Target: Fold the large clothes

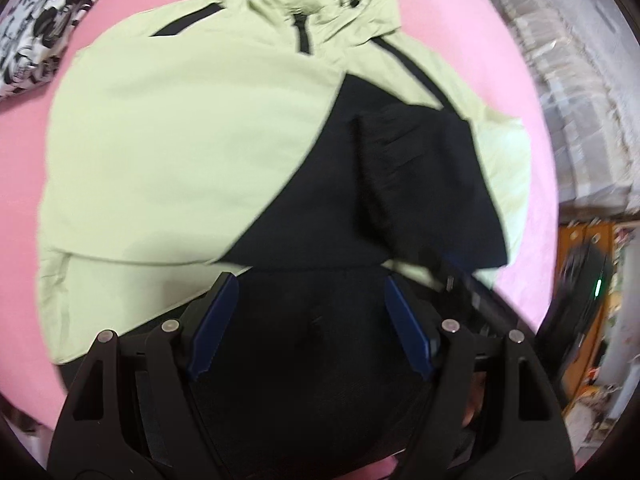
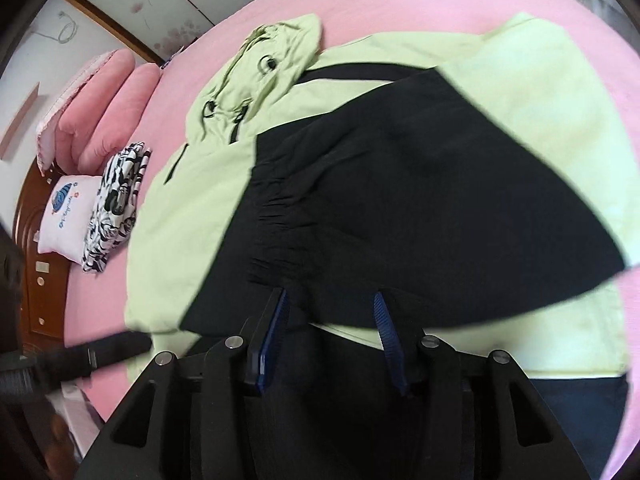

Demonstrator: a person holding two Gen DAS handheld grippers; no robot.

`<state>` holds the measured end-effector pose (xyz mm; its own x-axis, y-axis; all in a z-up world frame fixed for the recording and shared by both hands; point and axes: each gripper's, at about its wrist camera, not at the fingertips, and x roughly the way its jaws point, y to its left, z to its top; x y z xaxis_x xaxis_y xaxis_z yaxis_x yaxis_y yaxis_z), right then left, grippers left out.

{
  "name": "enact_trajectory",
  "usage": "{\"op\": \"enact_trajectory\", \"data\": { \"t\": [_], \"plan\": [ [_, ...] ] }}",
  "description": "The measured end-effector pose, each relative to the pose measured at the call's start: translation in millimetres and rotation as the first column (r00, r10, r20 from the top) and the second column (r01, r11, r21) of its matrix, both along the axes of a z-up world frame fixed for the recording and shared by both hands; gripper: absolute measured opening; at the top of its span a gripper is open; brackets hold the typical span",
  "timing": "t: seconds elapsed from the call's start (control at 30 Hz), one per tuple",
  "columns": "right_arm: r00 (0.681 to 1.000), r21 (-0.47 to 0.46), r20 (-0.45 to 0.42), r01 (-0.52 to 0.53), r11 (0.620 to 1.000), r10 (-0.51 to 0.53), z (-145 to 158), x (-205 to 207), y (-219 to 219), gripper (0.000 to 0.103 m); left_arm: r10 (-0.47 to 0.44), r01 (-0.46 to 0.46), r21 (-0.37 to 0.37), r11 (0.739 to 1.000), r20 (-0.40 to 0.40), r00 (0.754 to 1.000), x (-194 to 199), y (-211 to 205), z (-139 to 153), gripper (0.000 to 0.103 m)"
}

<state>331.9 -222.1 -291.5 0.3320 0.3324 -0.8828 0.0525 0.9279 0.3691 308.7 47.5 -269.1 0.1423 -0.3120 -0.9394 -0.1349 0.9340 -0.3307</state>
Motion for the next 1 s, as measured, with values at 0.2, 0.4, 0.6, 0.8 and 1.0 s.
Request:
{"op": "enact_trajectory", "data": {
  "t": [0.2,0.4,0.6,0.8,1.0],
  "plan": [
    [1.0,-0.045,-0.024,0.014,0.999,-0.015,18,-35,-68,0.046,0.126,-0.129,-0.084,0.988,-0.041,0.991,12,-30,-25,0.072],
    [0.997,-0.082,-0.077,0.002,0.997,-0.008,12,-55,-125,0.046,0.277,-0.281,-0.12,0.952,-0.054,0.959,15,-50,-48,0.063],
    [0.994,-0.115,-0.106,-0.031,0.993,0.019,6,-62,-165,0.046,0.399,-0.403,-0.072,0.912,-0.065,0.915,23,-59,-71,0.046],
    [0.994,-0.129,-0.113,-0.009,0.992,-0.006,-1,-63,-200,0.052,0.477,-0.483,-0.069,0.873,-0.092,0.874,28,-65,-86,0.01],
    [0.998,-0.101,-0.057,-0.037,0.994,0.032,-8,-54,-212,0.061,0.485,-0.47,-0.148,0.87,0.086,0.87,29,-81,-49,0.007]
  ]
}}
